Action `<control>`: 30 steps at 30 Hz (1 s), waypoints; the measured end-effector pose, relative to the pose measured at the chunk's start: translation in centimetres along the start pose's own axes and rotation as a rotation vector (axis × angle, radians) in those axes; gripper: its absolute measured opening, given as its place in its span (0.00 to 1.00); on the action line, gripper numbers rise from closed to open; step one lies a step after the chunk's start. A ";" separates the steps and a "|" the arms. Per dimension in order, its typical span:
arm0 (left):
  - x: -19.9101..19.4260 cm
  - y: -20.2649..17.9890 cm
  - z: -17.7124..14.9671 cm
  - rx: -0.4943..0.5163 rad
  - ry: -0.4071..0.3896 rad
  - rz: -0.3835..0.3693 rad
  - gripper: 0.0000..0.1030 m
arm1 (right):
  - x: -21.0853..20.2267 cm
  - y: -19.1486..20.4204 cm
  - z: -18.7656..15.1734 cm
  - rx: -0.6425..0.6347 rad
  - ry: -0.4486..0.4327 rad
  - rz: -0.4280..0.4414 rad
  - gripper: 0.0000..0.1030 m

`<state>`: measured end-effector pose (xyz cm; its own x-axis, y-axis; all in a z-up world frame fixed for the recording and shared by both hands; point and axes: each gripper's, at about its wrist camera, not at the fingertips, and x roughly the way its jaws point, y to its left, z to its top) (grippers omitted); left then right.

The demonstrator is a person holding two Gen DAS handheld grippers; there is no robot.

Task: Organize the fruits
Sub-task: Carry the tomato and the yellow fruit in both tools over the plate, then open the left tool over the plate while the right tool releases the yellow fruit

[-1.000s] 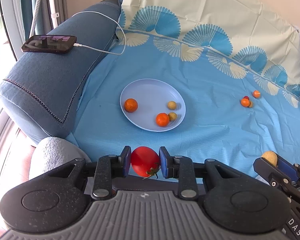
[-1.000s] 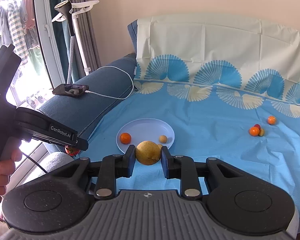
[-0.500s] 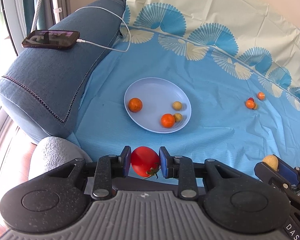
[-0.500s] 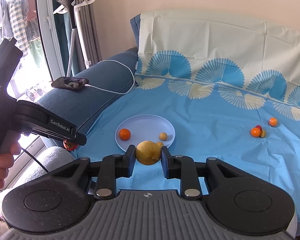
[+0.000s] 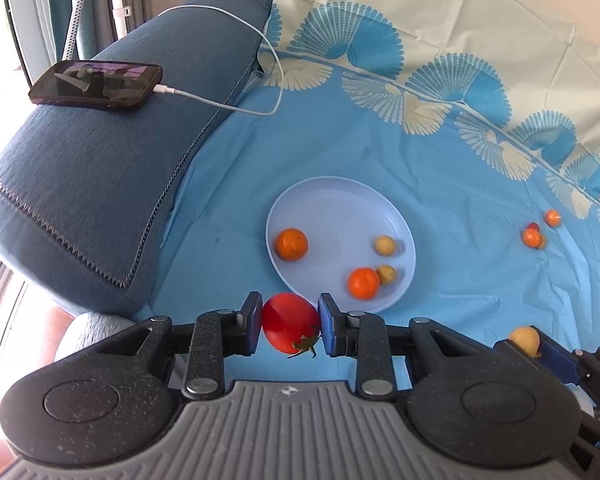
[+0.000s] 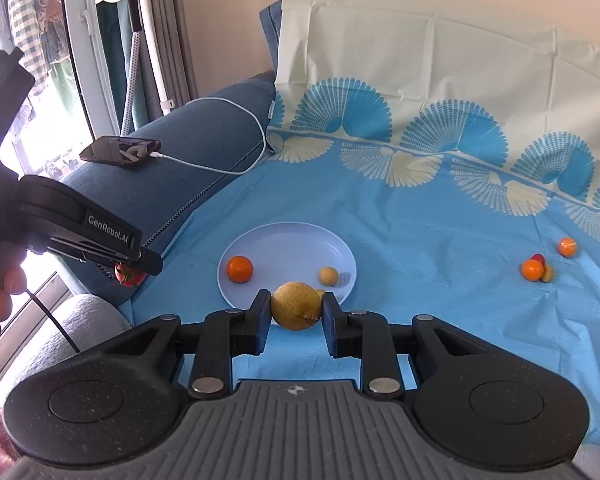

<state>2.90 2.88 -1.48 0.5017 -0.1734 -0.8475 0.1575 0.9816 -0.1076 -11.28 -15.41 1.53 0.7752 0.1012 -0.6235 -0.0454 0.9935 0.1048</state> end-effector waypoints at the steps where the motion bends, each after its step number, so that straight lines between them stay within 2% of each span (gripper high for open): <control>1: 0.6 -0.1 0.6 -0.002 0.001 -0.005 0.32 | 0.8 -0.1 0.3 0.001 0.006 0.001 0.27; 9: 5.5 -0.7 4.5 0.017 -0.001 0.013 0.32 | 7.6 -0.7 2.6 -0.009 0.043 -0.003 0.27; 11: 6.9 -0.8 5.0 0.042 0.006 -0.007 0.32 | 9.3 -0.7 2.9 -0.017 0.054 -0.001 0.27; 20: 12.8 -0.7 6.2 0.081 0.048 0.033 0.32 | 15.4 0.1 2.5 -0.112 0.095 0.017 0.27; 27: 15.3 -0.8 6.9 0.092 0.067 0.062 0.32 | 18.7 0.5 2.1 -0.135 0.141 0.042 0.27; 28: 15.4 -0.7 7.0 0.093 0.063 0.062 0.34 | 19.0 0.5 2.1 -0.136 0.145 0.044 0.27; 29: 15.4 -0.7 7.2 0.098 0.050 0.057 0.47 | 19.3 0.6 2.2 -0.137 0.149 0.049 0.28; 30: 15.2 -0.7 7.3 0.104 0.038 0.050 0.71 | 19.6 0.6 2.3 -0.139 0.153 0.056 0.28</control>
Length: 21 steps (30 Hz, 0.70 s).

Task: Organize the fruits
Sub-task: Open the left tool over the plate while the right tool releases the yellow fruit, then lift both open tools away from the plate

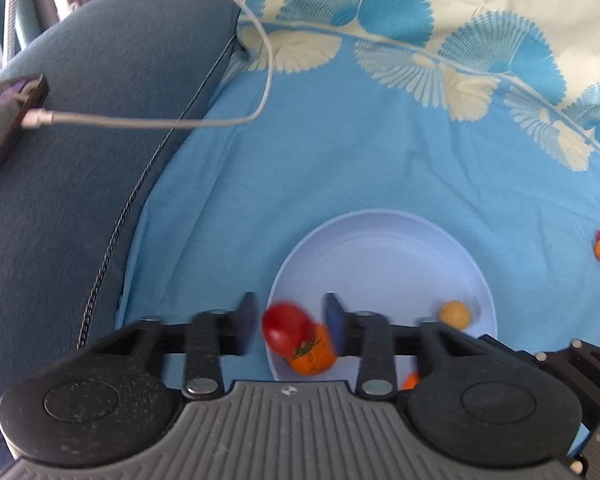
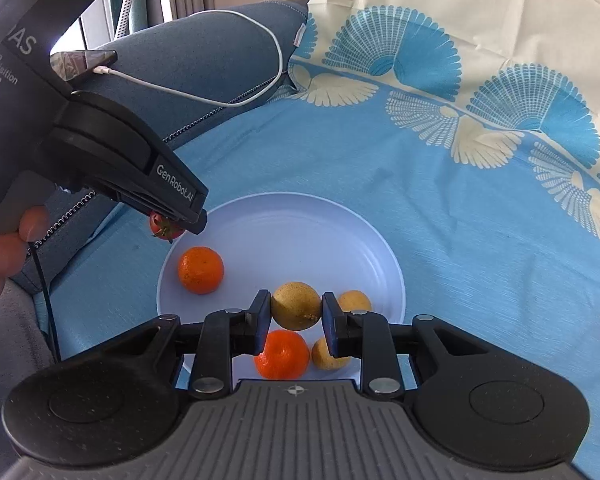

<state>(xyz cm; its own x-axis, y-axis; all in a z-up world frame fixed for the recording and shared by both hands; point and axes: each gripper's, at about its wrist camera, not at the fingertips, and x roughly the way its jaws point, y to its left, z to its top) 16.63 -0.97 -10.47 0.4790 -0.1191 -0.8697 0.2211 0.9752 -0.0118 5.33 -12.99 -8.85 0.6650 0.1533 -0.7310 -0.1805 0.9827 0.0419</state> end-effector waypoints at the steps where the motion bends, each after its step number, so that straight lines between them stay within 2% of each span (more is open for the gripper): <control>1: -0.4 0.1 0.1 0.002 -0.020 -0.002 0.85 | 0.2 0.0 0.2 0.000 -0.002 0.004 0.32; 2: -0.9 0.2 0.2 -0.003 -0.044 0.005 1.00 | 0.2 -0.1 0.3 -0.004 -0.008 0.011 0.46; 3: -1.7 0.3 0.1 -0.012 -0.078 0.012 1.00 | 0.1 -0.1 0.5 -0.011 -0.020 0.015 0.60; 5: -3.1 0.4 0.1 0.000 -0.096 0.010 1.00 | -0.5 0.0 0.8 -0.020 -0.050 -0.003 0.73; 7: -4.5 0.6 -0.3 -0.002 -0.095 0.026 1.00 | -1.5 -0.1 1.0 -0.022 -0.064 -0.020 0.78; 9: -6.2 0.7 -1.2 -0.004 -0.101 0.038 1.00 | -3.1 -0.2 1.1 -0.003 -0.060 -0.039 0.89; 15: -10.8 1.3 -5.4 -0.052 -0.067 0.070 1.00 | -9.0 0.2 -0.9 0.111 -0.062 -0.044 0.96; 21: -14.2 1.1 -9.7 -0.080 -0.079 0.079 1.00 | -14.6 2.2 -3.6 0.129 -0.122 -0.081 0.99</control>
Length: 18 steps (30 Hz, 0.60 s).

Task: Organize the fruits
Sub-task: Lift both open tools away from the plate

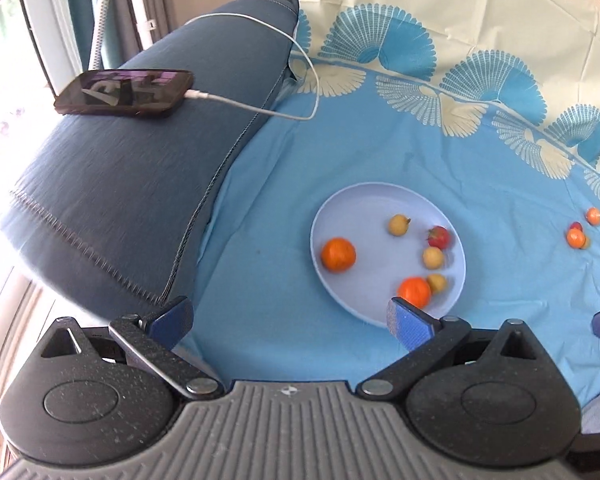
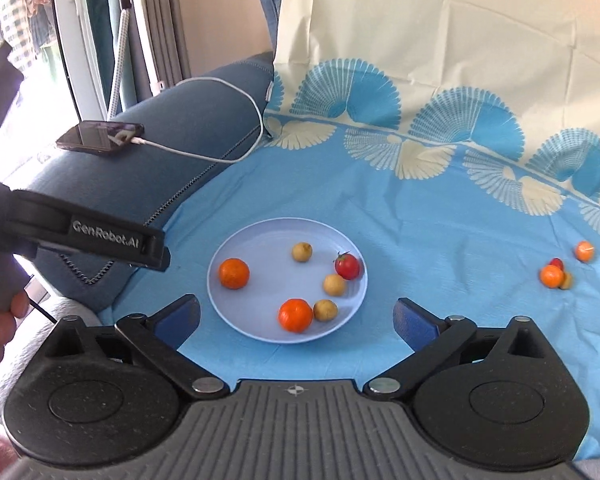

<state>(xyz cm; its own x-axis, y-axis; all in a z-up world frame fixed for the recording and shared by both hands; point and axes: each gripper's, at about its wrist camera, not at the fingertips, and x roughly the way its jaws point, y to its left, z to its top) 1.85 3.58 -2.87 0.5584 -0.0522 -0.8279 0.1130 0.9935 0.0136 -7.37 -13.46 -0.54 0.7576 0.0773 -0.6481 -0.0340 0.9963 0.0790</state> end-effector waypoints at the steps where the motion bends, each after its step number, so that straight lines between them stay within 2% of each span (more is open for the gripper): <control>1: -0.4 -0.1 -0.5 0.001 -0.001 0.000 1.00 | -0.7 0.2 -0.3 -0.009 -0.007 0.000 0.99; 8: -3.8 -0.9 -2.7 0.025 -0.063 -0.015 1.00 | -5.1 1.0 -2.4 -0.065 -0.081 -0.054 0.99; 18: -7.2 -2.4 -4.2 0.060 -0.138 -0.023 1.00 | -8.9 1.0 -3.7 -0.076 -0.168 -0.072 0.99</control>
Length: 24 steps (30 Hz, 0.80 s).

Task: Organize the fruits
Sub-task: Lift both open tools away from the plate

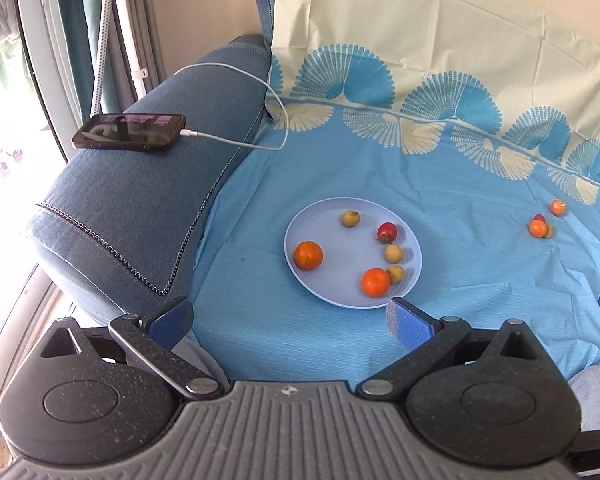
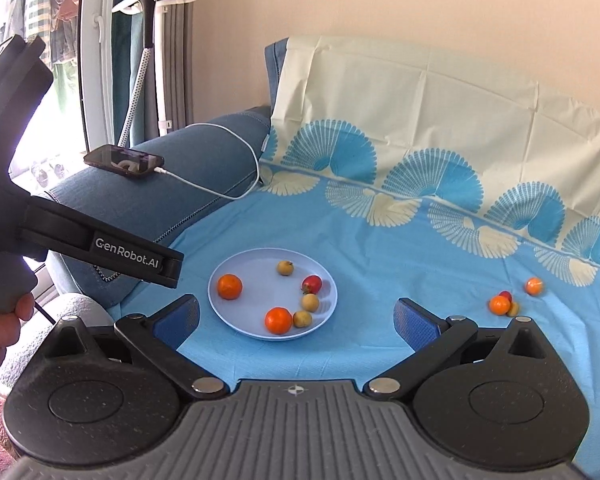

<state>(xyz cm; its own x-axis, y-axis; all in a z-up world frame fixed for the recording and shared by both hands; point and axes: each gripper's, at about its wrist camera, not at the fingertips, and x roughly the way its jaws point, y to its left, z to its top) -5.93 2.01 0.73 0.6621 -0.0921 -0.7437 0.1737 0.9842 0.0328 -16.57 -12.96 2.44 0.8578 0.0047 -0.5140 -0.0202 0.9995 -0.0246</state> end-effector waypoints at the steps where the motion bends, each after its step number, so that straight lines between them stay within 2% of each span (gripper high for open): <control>1: -0.2 0.0 0.0 0.002 -0.004 0.000 1.00 | -0.2 0.0 0.0 -0.001 -0.005 0.000 0.99; 10: -1.3 -0.1 -0.6 0.020 -0.021 0.003 1.00 | -1.6 -0.3 -0.3 0.015 -0.030 -0.009 0.99; 24: -1.4 0.4 -0.6 0.007 -0.023 0.001 1.00 | -1.7 -0.1 -0.2 -0.004 -0.032 -0.004 0.99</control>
<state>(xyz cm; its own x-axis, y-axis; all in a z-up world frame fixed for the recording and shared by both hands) -7.22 2.64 1.36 0.6791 -0.0951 -0.7279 0.1784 0.9832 0.0380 -18.13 -13.03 3.10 0.8739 0.0016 -0.4861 -0.0186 0.9994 -0.0301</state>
